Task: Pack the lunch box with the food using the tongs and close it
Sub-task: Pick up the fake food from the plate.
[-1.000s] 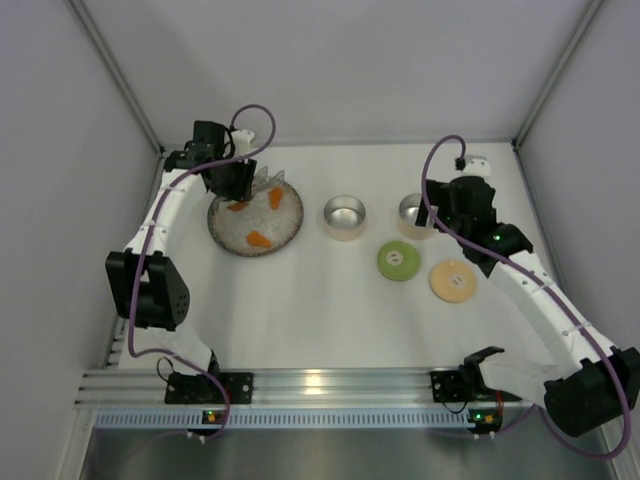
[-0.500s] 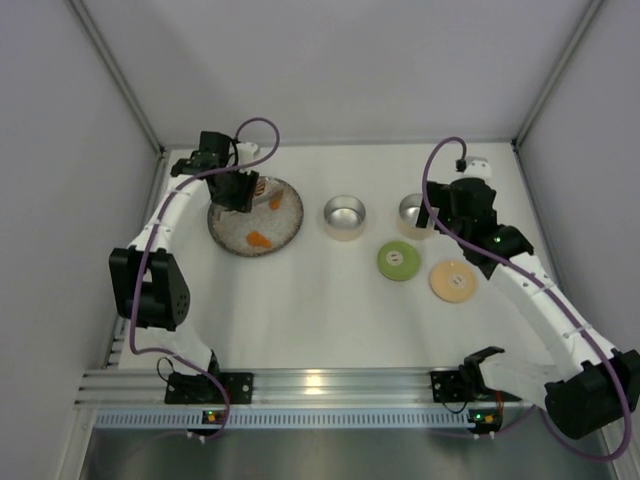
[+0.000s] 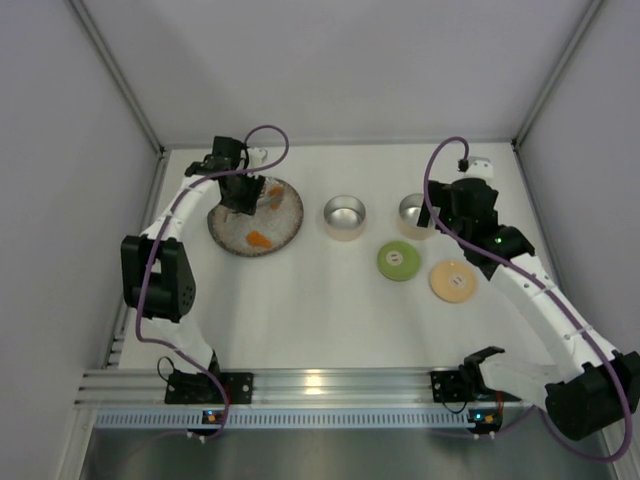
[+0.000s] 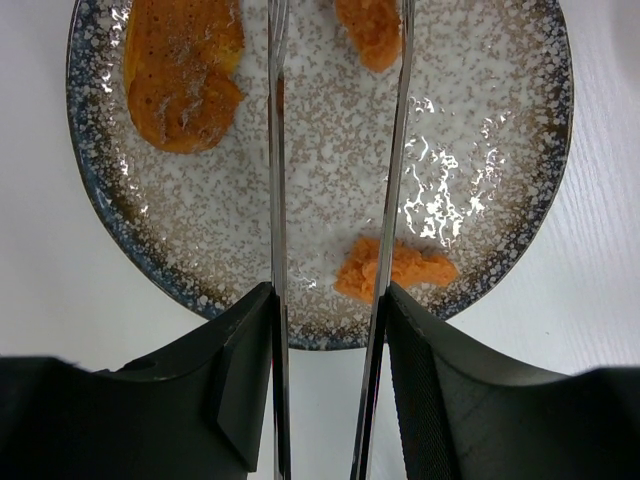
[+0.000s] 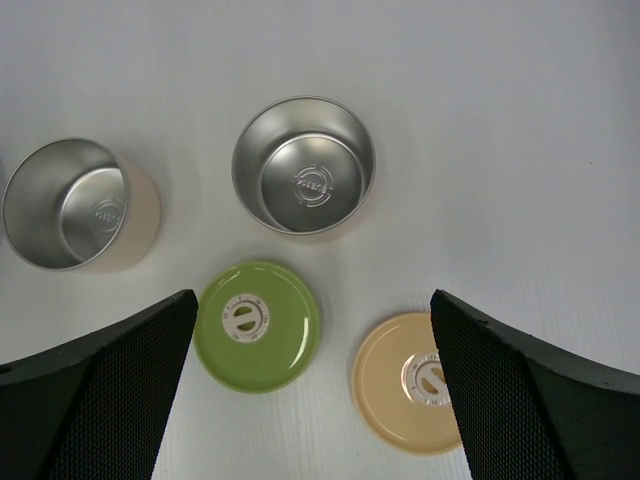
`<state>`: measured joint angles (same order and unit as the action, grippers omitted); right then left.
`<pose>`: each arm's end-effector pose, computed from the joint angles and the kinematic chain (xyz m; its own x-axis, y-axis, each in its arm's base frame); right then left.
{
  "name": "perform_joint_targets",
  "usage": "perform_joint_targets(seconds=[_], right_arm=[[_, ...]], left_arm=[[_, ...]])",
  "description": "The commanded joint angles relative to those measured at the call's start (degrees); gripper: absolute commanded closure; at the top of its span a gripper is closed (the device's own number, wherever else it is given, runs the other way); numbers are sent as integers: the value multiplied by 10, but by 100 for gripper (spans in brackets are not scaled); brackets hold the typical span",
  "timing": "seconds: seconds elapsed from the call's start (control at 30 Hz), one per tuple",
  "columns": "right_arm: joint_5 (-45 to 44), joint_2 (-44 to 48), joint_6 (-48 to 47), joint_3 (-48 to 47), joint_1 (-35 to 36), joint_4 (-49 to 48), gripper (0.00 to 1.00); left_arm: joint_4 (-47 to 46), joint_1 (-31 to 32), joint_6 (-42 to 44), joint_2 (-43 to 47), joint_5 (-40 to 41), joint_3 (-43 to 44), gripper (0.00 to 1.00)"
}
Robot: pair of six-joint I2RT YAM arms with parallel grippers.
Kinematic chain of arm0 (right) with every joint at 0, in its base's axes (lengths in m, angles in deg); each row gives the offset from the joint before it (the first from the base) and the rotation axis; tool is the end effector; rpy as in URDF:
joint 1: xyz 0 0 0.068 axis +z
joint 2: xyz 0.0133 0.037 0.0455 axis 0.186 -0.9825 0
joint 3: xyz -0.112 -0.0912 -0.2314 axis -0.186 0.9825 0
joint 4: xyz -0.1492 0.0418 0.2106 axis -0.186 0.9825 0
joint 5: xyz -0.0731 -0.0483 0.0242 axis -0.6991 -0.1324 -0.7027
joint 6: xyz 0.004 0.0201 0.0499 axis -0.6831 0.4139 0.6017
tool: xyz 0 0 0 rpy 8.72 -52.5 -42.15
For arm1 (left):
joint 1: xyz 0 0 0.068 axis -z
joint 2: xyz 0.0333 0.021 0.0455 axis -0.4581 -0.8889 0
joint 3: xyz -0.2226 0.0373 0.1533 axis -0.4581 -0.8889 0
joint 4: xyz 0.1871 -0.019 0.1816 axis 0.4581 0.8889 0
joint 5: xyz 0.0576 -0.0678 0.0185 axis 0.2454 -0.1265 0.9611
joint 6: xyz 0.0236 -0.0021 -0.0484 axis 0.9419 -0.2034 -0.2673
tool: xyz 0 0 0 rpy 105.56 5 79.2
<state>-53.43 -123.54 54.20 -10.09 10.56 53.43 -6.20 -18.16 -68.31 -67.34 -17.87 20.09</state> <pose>0.2249 0.0739 0.3335 -0.4872 0.1390 -0.8621 0.1126 0.9890 0.0959 0.3851 -0.0638 0.2738 -0.7689 0.3400 -0.5414 0.3626 0.9294 0.0687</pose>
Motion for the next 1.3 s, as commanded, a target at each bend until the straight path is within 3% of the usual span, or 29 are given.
perform_joint_targets(seconds=[0.0, 0.17, 0.4, 0.63, 0.93, 1.03, 1.27], right_arm=[[-17, 16, 3, 3, 11, -14, 1], [-20, 17, 2, 1, 11, -12, 1], [-24, 20, 3, 4, 10, -10, 1], [-24, 21, 3, 5, 11, -10, 1], [-24, 23, 5, 3, 11, -13, 1], [-24, 22, 5, 3, 11, -12, 1], [-24, 17, 9, 4, 11, -14, 1]], left_arm=[[-33, 13, -5, -7, 10, 0, 49], [-28, 13, -13, -9, 14, 1, 53], [9, 13, -15, 2, 6, 22, 81], [25, 13, -16, 18, -17, 61, 100], [44, 13, -7, 32, -89, 88, 100], [51, 14, -3, 39, -145, 110, 100], [104, 90, 34, 26, -172, 191, 100]])
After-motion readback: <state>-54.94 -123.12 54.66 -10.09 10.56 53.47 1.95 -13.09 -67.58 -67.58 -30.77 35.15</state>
